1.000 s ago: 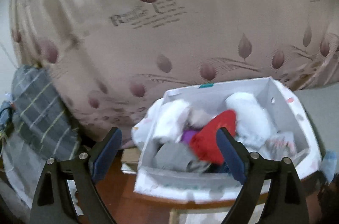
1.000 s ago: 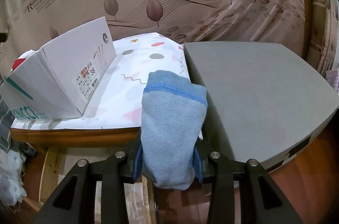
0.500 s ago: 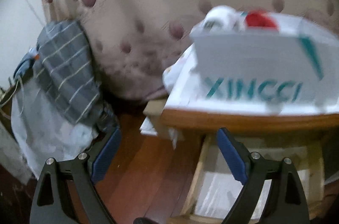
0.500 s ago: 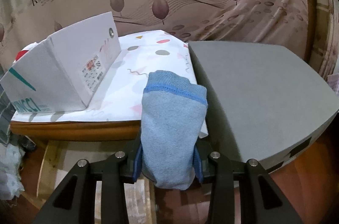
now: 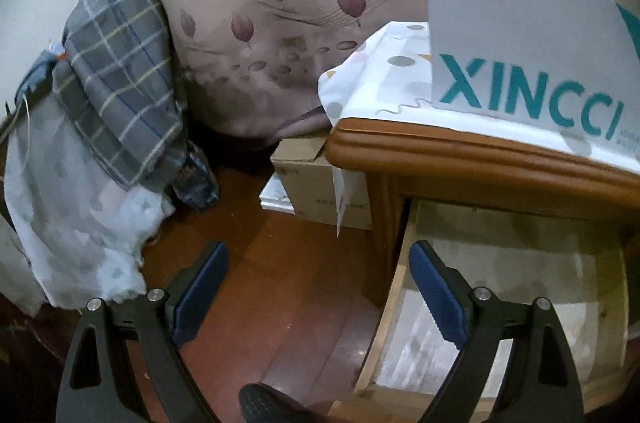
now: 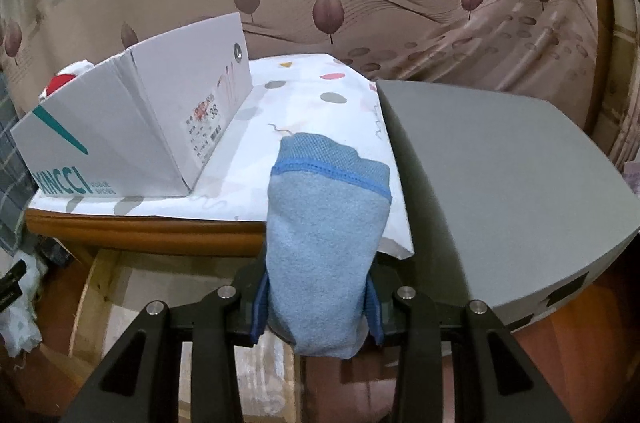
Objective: Take underwear out of drawer
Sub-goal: 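Withdraw the left tool from the box back beside the drawer, then carry the light blue sock in the right tool over the box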
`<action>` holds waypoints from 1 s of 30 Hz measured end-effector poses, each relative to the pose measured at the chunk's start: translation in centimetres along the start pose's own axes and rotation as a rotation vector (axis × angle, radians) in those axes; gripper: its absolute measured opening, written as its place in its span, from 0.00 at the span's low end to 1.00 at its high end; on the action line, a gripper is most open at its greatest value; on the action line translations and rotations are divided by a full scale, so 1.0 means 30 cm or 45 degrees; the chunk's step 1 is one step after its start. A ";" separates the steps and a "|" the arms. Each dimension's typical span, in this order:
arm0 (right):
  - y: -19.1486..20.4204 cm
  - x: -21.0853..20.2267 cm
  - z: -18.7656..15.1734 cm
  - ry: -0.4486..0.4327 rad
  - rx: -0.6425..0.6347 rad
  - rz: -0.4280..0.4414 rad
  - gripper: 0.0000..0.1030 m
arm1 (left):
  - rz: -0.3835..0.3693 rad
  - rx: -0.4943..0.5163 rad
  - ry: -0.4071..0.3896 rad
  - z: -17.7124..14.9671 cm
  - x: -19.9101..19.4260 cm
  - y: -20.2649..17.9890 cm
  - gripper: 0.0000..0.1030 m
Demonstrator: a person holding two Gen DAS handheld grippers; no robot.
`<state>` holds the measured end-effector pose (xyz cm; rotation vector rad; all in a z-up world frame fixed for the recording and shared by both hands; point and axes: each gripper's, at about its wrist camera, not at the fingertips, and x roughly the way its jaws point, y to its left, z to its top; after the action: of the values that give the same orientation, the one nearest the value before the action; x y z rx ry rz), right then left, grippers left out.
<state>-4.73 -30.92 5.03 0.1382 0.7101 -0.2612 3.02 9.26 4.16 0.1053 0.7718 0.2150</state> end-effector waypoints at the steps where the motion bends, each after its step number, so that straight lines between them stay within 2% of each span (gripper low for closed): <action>1: -0.003 -0.003 0.005 0.004 0.006 0.006 0.37 | -0.008 -0.015 0.012 -0.001 0.004 0.007 0.89; 4: -0.003 -0.024 0.028 0.013 -0.005 -0.002 0.37 | -0.031 -0.073 0.046 0.001 0.018 0.021 0.89; 14: 0.019 -0.135 0.120 -0.024 -0.088 -0.017 0.37 | -0.115 -0.089 0.050 0.020 0.009 0.011 0.89; 21: 0.061 -0.212 0.203 -0.032 -0.126 0.028 0.37 | -0.122 -0.109 0.062 0.032 0.009 0.020 0.89; 30: 0.215 -0.268 0.335 -0.049 -0.205 0.139 0.37 | -0.107 -0.120 0.058 0.043 0.008 0.030 0.89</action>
<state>-2.46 -25.35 18.12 0.0184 0.6798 -0.1015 3.96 10.17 5.06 -0.0215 0.8082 0.1743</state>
